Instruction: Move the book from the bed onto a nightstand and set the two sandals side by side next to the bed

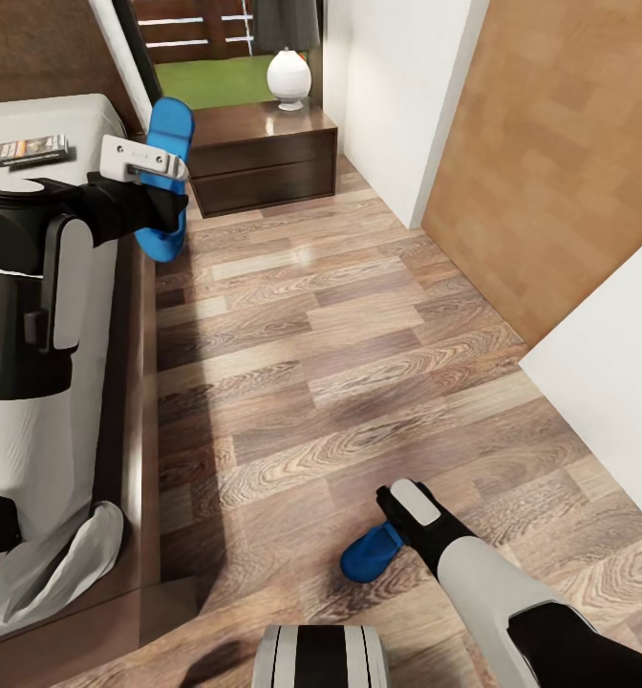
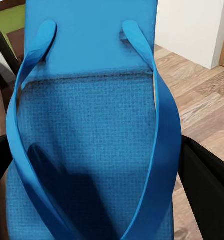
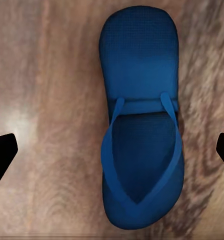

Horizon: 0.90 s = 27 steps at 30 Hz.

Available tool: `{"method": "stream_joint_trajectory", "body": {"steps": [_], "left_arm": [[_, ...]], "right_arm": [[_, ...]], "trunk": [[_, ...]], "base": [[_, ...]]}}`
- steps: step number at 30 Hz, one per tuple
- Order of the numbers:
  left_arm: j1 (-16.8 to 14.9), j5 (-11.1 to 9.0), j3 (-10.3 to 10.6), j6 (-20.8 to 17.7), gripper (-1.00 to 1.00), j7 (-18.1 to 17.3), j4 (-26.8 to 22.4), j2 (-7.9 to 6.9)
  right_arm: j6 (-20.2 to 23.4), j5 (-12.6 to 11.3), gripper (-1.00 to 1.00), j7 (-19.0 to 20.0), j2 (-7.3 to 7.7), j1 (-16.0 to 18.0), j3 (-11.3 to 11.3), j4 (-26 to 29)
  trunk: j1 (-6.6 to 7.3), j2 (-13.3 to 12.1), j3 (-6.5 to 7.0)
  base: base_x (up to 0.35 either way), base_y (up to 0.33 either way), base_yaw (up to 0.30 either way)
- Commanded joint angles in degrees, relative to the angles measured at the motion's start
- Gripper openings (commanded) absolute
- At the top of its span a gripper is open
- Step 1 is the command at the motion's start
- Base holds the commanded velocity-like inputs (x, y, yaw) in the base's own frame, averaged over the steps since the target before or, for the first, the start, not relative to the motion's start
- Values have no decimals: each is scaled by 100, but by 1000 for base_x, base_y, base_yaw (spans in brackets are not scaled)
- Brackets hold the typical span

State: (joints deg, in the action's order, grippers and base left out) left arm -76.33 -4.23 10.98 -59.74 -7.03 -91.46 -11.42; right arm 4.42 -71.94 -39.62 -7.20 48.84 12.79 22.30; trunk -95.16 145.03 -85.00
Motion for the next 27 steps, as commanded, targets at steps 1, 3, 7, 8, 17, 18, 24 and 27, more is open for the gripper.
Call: {"method": "stream_joint_trajectory", "body": {"steps": [1,3,7,8,17,18,24,27], "left_arm": [[-5,-42,7,-26,-100,22,-4,-6],[-5,-43,8,-26,-100,24,-4,-7],[-5,-41,8,-26,-100,25,-4,-8],[-5,-41,9,-26,-100,26,-4,-8],[-6,-38,1,-26,-100,23,-4,-9],[-5,-37,1,-26,-100,24,-4,-9],[-10,-39,1,-26,-100,23,-4,-9],[-10,-41,3,-26,-100,24,-4,-9]], "right_arm": [[41,2,100,-37,-8,2,41,6],[41,3,100,-37,-21,2,43,3],[41,1,100,-35,-42,2,46,-88],[41,-1,100,-34,-45,2,48,-112],[41,-4,100,-30,-55,2,50,-203],[41,-4,100,-29,-55,2,49,-204],[41,-5,100,-28,-54,2,48,-203],[41,-5,100,-28,-57,5,51,-175]], "trunk": [[1,2,-4],[1,2,-4],[1,2,-4],[-2,3,-26],[-9,7,-93],[-12,8,-115],[-17,11,-159],[-17,11,-159]], "base": [[0,0,0],[0,0,0],[0,0,0],[0,0,0],[0,0,0],[0,0,0],[0,0,0],[0,0,0]]}}
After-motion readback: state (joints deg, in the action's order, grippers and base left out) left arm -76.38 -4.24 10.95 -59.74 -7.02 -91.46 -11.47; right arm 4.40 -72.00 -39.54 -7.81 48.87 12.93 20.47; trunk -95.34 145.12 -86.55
